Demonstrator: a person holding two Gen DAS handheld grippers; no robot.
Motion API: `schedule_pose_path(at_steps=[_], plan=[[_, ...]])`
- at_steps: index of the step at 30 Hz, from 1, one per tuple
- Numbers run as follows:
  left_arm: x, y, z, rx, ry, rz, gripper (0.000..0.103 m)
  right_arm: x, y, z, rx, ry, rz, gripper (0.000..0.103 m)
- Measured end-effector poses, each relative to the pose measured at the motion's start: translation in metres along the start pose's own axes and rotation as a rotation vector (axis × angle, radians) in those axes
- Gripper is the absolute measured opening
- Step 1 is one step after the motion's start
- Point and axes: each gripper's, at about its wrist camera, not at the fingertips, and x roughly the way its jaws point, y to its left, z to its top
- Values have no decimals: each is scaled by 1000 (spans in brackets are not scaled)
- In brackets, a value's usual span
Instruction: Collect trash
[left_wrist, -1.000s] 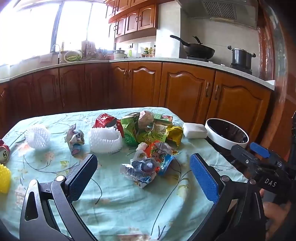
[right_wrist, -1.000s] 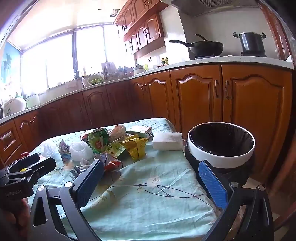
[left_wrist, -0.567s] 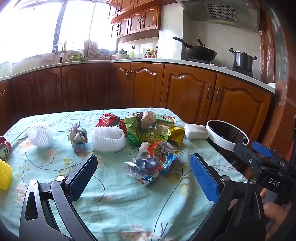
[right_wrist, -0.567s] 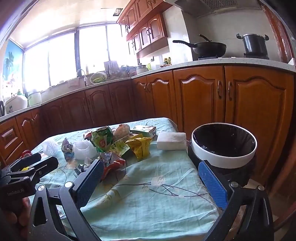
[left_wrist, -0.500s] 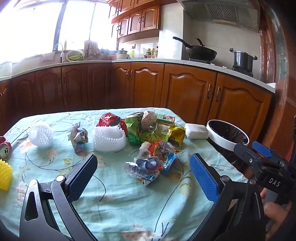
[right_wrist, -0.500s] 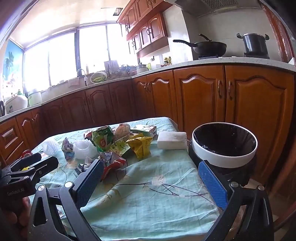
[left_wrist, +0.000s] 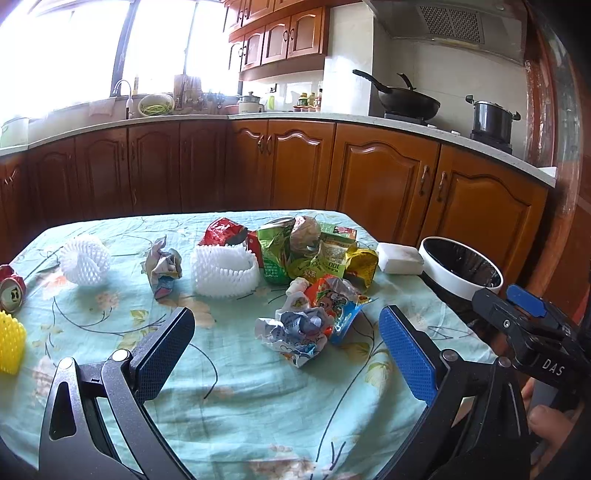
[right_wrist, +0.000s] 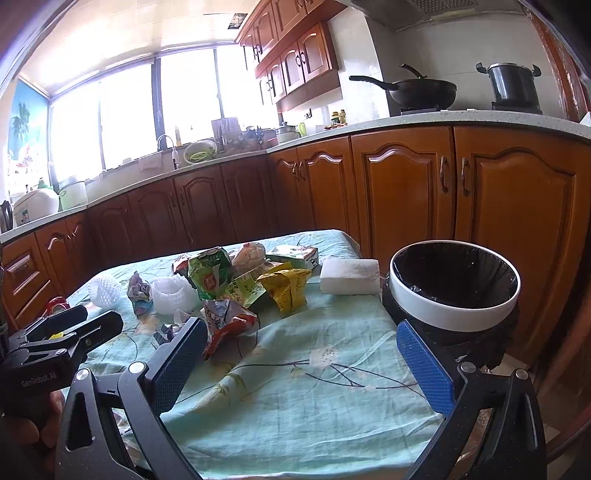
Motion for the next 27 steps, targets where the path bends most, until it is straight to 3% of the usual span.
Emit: schedule_pose_path(at_steps=[27], plan=[[3,0,-2,4,7,4,102,-2,4,0,13,-3,28,103]])
